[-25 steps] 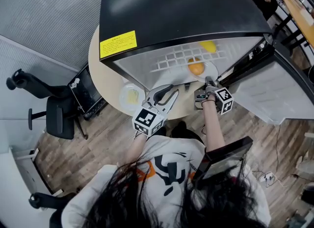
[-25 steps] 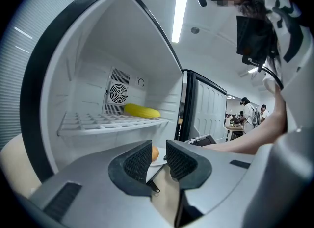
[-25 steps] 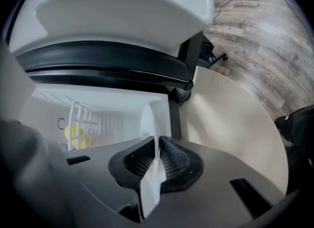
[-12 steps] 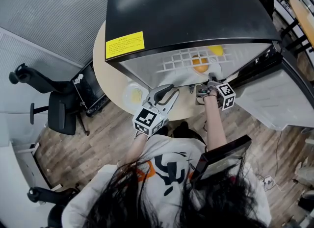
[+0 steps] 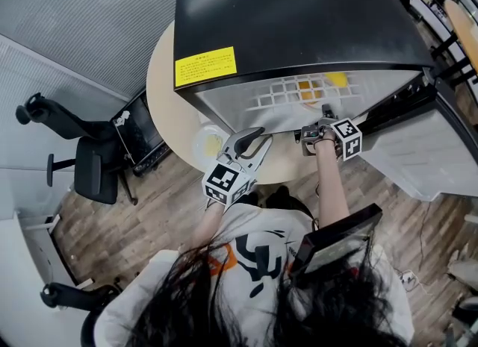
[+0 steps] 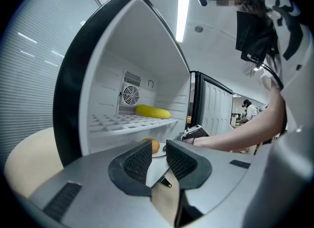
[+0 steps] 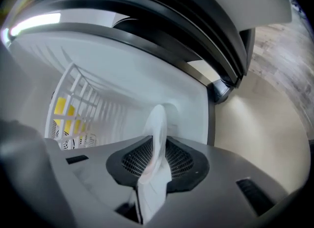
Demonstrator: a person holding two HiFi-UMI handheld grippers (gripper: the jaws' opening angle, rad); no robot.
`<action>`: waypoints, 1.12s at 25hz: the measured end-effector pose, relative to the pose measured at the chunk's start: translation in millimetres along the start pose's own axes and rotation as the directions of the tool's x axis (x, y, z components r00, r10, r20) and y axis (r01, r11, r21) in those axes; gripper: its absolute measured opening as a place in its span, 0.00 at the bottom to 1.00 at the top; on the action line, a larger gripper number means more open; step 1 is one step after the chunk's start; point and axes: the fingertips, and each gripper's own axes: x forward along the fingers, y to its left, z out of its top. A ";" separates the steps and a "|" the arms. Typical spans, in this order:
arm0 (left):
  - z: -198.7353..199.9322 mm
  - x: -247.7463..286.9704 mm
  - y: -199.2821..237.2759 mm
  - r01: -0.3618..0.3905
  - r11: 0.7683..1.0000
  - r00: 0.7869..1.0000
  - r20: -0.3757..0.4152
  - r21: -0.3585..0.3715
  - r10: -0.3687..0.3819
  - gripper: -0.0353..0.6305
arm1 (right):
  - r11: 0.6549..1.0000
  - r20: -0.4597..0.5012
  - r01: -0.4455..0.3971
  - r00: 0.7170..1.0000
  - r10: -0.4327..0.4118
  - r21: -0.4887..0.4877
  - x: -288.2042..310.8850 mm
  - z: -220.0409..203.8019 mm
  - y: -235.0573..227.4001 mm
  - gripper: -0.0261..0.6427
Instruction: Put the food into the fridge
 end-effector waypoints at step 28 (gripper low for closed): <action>4.4 -33.0 11.8 0.053 0.999 0.998 0.034 0.003 -0.053 0.20 | 0.967 -0.026 0.162 0.985 -0.170 -0.194 -58.7 -25.3 -17.4 0.32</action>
